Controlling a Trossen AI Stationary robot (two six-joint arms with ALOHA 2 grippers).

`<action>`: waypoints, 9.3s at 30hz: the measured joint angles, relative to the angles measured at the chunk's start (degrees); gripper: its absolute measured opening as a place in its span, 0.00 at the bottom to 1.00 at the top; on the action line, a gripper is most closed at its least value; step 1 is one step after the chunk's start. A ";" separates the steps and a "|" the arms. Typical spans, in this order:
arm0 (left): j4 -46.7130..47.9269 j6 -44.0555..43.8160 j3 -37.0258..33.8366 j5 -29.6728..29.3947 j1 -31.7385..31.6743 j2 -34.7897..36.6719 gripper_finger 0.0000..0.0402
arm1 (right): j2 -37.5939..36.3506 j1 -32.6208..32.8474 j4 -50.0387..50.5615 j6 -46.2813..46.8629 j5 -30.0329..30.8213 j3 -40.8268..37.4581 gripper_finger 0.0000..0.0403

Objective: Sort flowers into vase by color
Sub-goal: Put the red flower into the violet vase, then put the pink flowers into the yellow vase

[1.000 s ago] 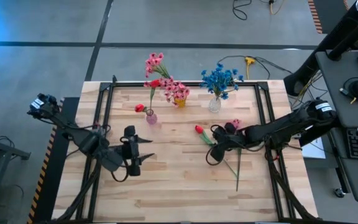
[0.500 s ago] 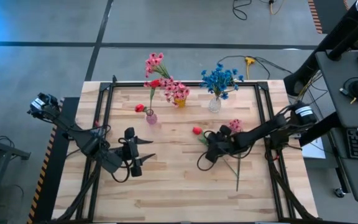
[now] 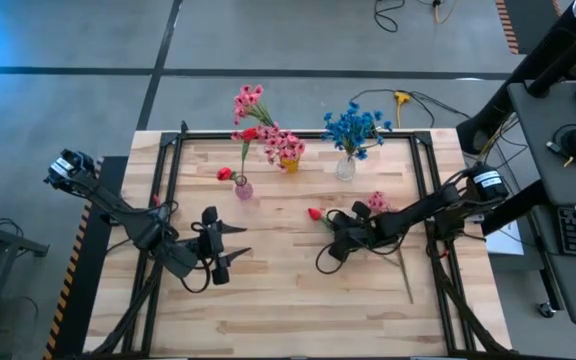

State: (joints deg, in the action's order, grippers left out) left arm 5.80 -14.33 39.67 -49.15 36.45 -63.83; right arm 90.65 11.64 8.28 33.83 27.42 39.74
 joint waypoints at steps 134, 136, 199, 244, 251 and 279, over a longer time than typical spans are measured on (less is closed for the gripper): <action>-10.18 -0.29 -2.83 -25.21 -11.91 4.64 0.00 | -13.15 2.08 -46.04 -37.99 -18.16 8.57 0.49; -12.08 1.62 -2.83 -25.32 -12.37 4.40 0.00 | -13.15 1.97 -46.03 -37.90 -18.18 8.57 0.49; -13.13 3.26 -4.63 -19.16 -24.76 3.89 0.00 | -13.11 1.92 -44.96 -36.74 -17.69 8.57 0.49; -14.40 -1.44 -6.07 -19.69 -24.99 -2.21 0.24 | -13.11 1.97 -44.94 -36.83 -16.86 8.57 0.49; -12.87 -1.22 -6.07 -17.39 -23.83 -0.94 0.37 | -13.11 1.97 -44.08 -35.82 -16.87 8.57 0.49; 26.69 -19.88 3.30 -5.03 -19.93 4.20 0.44 | -14.05 1.97 -41.16 -29.17 -16.81 8.59 0.49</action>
State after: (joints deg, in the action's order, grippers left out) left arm 32.49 -34.21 42.97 -54.19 16.51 -59.64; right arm 76.60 13.61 -32.88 4.66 10.61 48.34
